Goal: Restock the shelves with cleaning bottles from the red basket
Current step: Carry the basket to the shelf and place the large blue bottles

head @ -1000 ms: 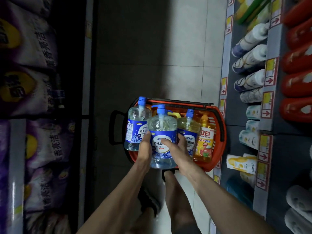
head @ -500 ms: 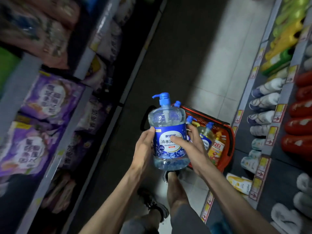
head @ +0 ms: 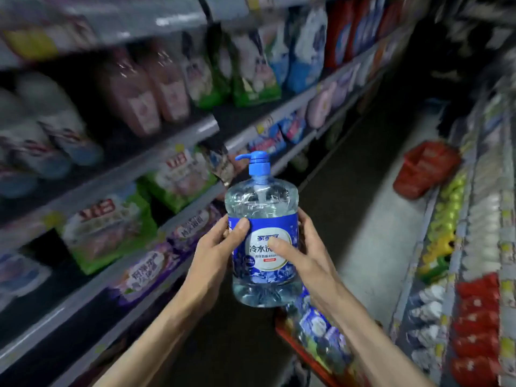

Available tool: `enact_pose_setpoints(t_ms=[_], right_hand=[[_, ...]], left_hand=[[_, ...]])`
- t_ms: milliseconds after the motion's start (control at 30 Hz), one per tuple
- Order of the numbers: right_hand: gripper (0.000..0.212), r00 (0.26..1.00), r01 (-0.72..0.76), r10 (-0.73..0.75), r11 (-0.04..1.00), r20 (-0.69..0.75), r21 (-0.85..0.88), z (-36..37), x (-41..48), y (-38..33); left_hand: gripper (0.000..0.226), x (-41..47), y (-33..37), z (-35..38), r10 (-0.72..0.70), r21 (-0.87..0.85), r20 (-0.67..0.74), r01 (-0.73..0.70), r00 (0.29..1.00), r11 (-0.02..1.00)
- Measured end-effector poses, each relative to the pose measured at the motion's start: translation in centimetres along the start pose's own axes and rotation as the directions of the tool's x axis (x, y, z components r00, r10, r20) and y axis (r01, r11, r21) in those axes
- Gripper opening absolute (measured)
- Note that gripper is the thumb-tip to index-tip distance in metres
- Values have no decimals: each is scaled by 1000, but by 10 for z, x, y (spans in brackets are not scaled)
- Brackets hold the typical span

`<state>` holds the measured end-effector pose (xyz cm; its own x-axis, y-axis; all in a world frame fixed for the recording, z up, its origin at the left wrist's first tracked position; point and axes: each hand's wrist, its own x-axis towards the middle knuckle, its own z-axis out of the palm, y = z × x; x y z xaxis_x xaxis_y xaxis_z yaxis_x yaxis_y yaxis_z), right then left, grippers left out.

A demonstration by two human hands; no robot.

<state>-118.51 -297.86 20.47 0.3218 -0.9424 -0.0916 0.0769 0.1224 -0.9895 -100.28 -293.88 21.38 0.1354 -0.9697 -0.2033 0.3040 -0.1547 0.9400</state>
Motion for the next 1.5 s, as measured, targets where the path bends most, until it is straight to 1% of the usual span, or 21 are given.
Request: enact_pose_setpoints(t_ms=[67,167,267,333,433,533,600,667,767,867,1000,1133,1233,1333,1500], right_hand=[[82,992,65,-62,998,112,-23,28,-3,-29],[89,962,165,-153,986,227,-34,66,-8,-68],[84,932,257,-243,966,269,-18,97,-15,-100],[83,908,318,-302,948,291,-6,115,-17,-114],[80,866,367,-359,929,347,44,139,-19,-131],[78,803,393,-396,914,446,104,164,-16,-149],[80,761,402,-413,905,501,136,182,-16,-160],[83,717,397,-421,902,556,172,202,-17,-170],[86,635,369,-426,900,645,231,237,-26,-181],[87,556,327,-430,900,711,289,276,-46,-188],[89,467,293,-446,893,763,343,334,-90,-192],[98,382,259,-452,889,806,377,400,-144,-192],[98,324,232,-457,887,829,398,454,-188,-192],[99,308,211,-446,893,840,397,510,-231,-192],[87,281,260,-453,885,846,387,599,-274,-198]], left_hand=[[33,-20,33,-12,83,-21,-30,-84,996,996],[30,-46,78,-29,197,26,-49,-196,979,980],[32,-73,111,-45,290,81,-56,-285,955,955],[33,-92,130,-52,356,157,-79,-341,931,927],[34,-119,154,-60,430,228,-128,-396,894,890],[36,-147,174,-71,463,279,-179,-406,868,870],[43,-169,184,-78,480,330,-202,-402,854,854],[52,-194,192,-86,504,388,-265,-387,822,836],[60,-233,198,-98,577,489,-372,-375,727,788],[63,-274,203,-109,638,574,-426,-354,641,738],[65,-337,210,-131,695,654,-473,-313,541,689],[61,-407,214,-165,738,694,-513,-294,439,657],[59,-461,216,-197,770,725,-521,-284,369,627],[62,-514,227,-238,780,743,-531,-261,331,616],[74,-583,258,-314,783,770,-520,-209,342,603]])
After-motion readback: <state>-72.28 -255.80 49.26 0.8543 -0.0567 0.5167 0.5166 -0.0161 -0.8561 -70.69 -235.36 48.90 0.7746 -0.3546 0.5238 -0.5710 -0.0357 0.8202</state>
